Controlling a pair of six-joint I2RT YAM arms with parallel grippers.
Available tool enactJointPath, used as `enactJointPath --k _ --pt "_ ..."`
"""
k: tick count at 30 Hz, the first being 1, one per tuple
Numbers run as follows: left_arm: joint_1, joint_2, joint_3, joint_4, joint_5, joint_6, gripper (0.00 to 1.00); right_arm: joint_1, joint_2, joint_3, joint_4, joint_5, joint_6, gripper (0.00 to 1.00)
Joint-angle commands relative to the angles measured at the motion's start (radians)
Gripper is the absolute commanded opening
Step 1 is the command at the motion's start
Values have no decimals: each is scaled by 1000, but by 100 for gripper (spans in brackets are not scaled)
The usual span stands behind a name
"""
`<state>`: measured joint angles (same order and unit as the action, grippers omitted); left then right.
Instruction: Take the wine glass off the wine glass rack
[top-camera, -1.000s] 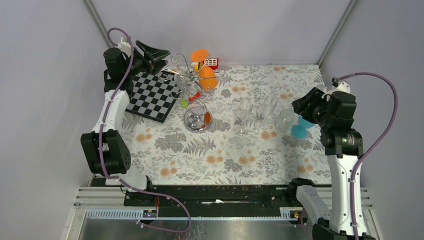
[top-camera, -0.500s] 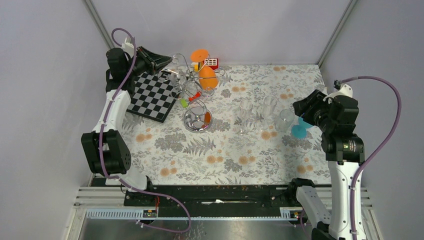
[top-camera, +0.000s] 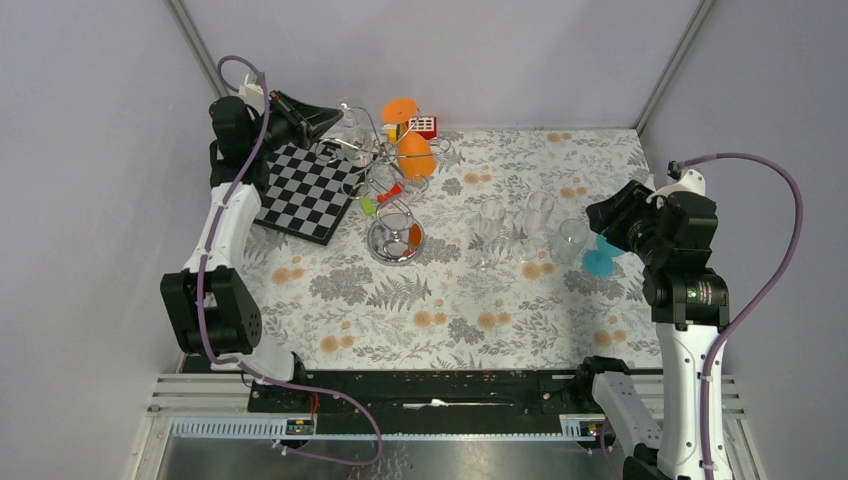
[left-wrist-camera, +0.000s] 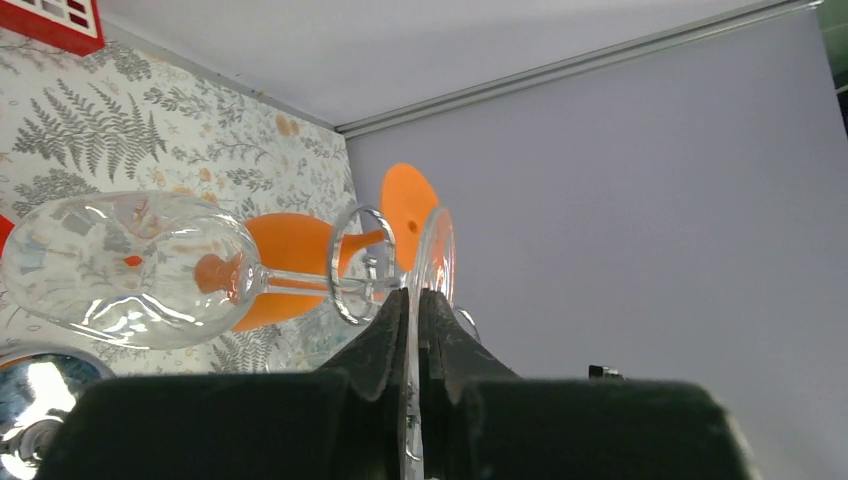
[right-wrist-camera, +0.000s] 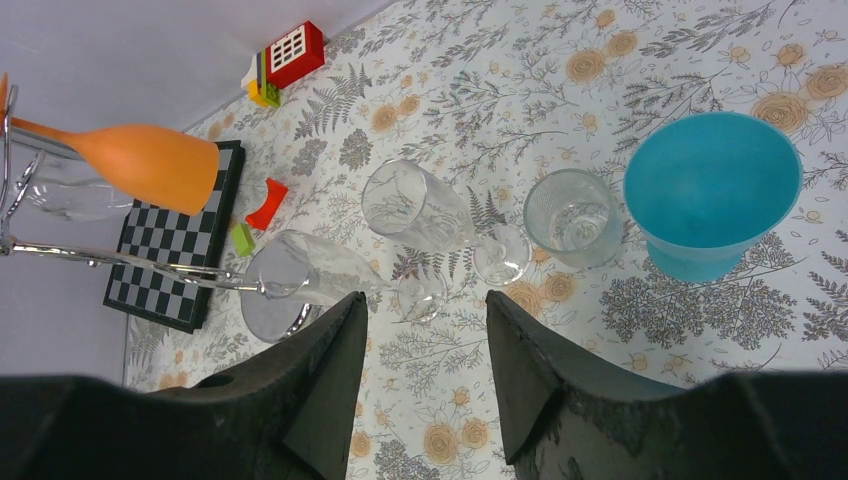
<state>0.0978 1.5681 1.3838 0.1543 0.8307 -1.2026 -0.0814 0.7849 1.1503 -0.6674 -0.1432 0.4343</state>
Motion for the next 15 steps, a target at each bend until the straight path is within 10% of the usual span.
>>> enactJointPath --k 1,15 --pt "-4 -108 3 151 -63 -37 0 -4 -15 14 -1 2 -13 54" --pt "-54 -32 57 211 -106 -29 0 -4 -27 15 -2 -4 -9 54"
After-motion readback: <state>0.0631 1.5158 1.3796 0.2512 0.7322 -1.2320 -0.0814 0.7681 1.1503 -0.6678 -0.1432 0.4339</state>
